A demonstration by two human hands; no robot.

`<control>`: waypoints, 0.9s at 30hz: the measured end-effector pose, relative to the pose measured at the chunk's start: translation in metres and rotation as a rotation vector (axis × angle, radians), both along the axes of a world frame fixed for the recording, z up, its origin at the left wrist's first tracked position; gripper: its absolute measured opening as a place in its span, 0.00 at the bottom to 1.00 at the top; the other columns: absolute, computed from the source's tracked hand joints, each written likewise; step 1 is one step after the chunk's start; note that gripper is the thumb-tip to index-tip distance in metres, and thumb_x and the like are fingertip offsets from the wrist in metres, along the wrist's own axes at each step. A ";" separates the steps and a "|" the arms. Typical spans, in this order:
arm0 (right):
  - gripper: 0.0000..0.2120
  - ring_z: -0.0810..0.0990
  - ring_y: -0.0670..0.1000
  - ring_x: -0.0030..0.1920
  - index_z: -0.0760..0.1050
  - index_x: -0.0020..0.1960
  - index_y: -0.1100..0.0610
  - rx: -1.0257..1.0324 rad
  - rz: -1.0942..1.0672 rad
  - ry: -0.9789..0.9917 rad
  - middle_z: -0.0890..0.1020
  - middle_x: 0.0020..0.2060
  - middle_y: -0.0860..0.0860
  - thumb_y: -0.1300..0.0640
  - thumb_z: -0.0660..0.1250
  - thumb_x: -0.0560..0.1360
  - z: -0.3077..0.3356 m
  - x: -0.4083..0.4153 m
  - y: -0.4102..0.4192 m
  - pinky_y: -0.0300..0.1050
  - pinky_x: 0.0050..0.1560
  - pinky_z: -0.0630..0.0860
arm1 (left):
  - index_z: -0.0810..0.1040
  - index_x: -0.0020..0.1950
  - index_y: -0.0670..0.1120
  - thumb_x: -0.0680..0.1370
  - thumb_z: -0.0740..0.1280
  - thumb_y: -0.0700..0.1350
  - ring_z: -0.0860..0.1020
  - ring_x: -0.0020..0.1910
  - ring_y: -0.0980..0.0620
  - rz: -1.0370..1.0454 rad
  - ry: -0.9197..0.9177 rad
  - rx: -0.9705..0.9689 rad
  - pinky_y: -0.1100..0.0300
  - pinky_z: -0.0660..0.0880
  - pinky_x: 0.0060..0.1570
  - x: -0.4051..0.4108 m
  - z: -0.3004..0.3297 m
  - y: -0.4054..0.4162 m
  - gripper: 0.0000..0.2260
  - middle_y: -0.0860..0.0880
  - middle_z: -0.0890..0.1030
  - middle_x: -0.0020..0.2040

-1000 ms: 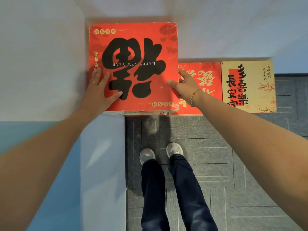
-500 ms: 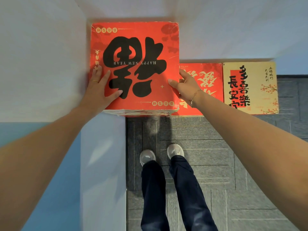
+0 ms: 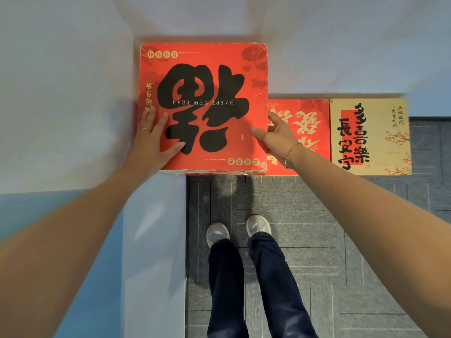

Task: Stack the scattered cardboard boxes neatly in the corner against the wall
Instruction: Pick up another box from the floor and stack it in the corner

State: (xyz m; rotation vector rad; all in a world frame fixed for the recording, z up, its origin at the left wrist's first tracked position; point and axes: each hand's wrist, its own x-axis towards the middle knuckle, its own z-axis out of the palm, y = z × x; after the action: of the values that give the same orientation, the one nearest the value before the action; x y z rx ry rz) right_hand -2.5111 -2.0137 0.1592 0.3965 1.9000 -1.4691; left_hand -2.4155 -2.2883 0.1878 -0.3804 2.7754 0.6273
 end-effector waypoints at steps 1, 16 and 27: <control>0.29 0.81 0.56 0.49 0.63 0.71 0.47 0.004 0.000 -0.011 0.80 0.56 0.56 0.55 0.69 0.74 0.002 -0.001 0.001 0.44 0.39 0.75 | 0.54 0.78 0.48 0.76 0.66 0.56 0.44 0.78 0.50 0.002 0.001 0.000 0.55 0.46 0.74 0.000 0.001 0.000 0.36 0.49 0.46 0.79; 0.33 0.74 0.57 0.57 0.59 0.73 0.55 0.284 0.176 0.090 0.69 0.67 0.59 0.53 0.70 0.73 0.089 -0.016 0.018 0.52 0.62 0.72 | 0.58 0.77 0.51 0.76 0.64 0.60 0.58 0.75 0.47 -0.024 -0.104 0.049 0.46 0.60 0.72 -0.024 0.075 0.011 0.33 0.47 0.59 0.77; 0.29 0.75 0.56 0.62 0.61 0.73 0.55 0.530 0.549 0.253 0.69 0.69 0.54 0.51 0.66 0.75 0.262 0.008 0.068 0.48 0.60 0.73 | 0.65 0.73 0.46 0.74 0.64 0.63 0.70 0.67 0.46 -0.262 -0.201 0.108 0.53 0.67 0.65 -0.064 0.216 0.087 0.33 0.47 0.72 0.67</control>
State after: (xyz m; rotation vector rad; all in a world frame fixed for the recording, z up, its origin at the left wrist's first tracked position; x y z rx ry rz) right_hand -2.5031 -1.9459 0.4213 -0.0921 2.3508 -0.6718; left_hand -2.4796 -2.2017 0.4042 -0.0514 2.5282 0.6327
